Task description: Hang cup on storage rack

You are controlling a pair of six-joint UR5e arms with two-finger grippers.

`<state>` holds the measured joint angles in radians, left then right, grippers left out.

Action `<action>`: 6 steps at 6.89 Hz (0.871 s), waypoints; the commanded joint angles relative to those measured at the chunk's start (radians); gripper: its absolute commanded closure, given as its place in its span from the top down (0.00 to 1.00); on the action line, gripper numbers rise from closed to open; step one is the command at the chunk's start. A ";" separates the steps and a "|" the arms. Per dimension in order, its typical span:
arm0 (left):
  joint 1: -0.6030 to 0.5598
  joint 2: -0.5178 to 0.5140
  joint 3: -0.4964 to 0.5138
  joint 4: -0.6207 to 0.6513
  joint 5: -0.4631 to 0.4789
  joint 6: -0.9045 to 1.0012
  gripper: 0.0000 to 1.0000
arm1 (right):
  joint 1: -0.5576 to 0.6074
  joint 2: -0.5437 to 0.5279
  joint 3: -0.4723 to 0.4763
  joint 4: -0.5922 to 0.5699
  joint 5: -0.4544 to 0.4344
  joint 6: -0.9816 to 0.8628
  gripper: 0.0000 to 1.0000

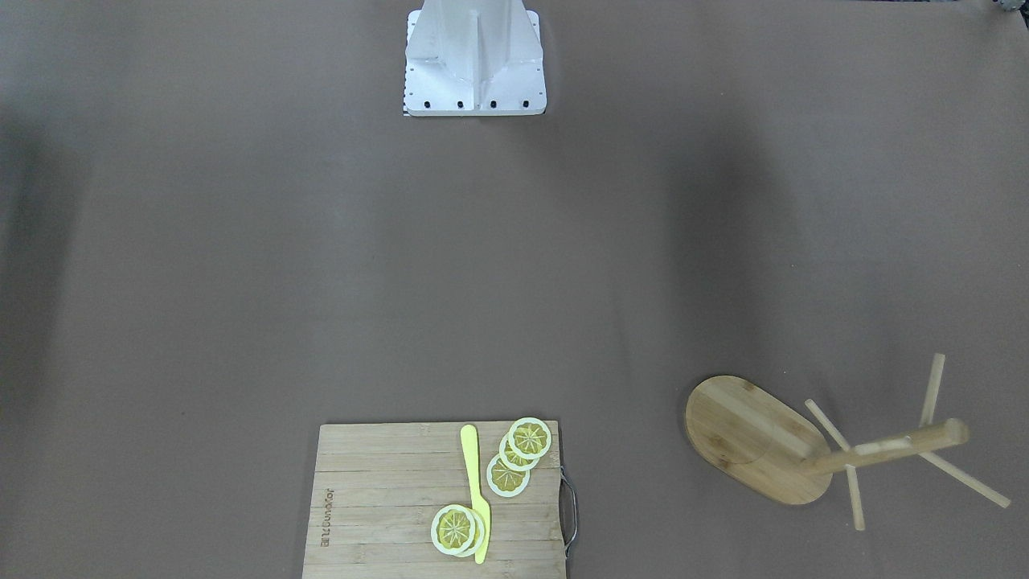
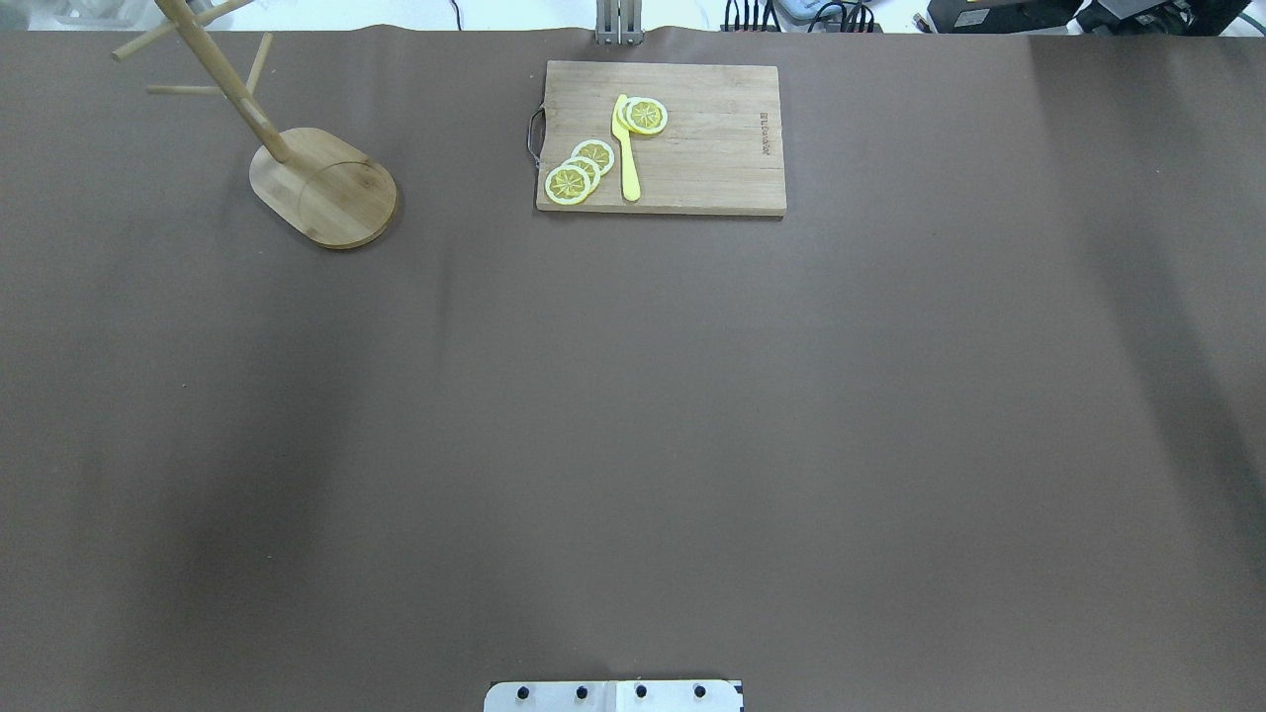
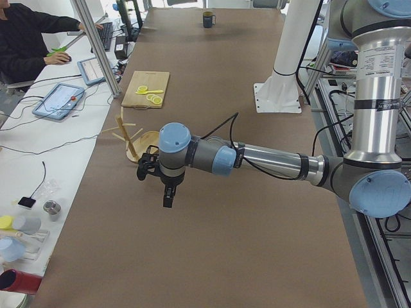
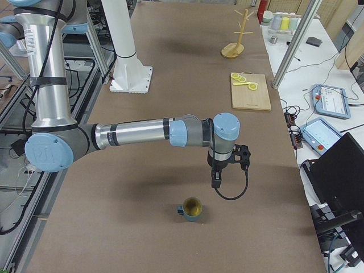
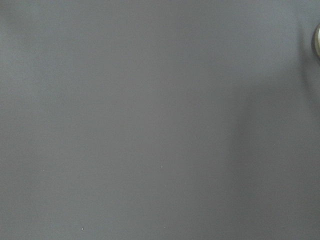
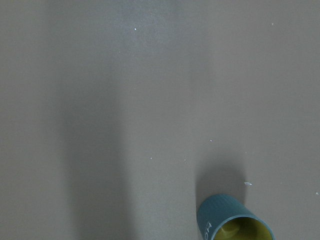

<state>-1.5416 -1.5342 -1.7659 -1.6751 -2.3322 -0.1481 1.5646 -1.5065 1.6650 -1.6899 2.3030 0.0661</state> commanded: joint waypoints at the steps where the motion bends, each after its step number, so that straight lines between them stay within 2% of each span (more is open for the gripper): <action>1: 0.001 -0.003 0.008 -0.002 0.001 -0.001 0.98 | 0.000 -0.003 0.009 -0.002 0.001 0.001 1.00; 4: 0.001 -0.001 0.009 -0.003 0.002 -0.001 0.98 | -0.018 0.009 -0.001 -0.002 -0.028 0.009 1.00; 6: 0.002 -0.014 0.010 0.000 0.007 -0.001 0.98 | -0.025 0.014 -0.001 -0.004 -0.016 0.011 1.00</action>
<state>-1.5404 -1.5396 -1.7567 -1.6766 -2.3286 -0.1482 1.5438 -1.4955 1.6647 -1.6913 2.2815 0.0751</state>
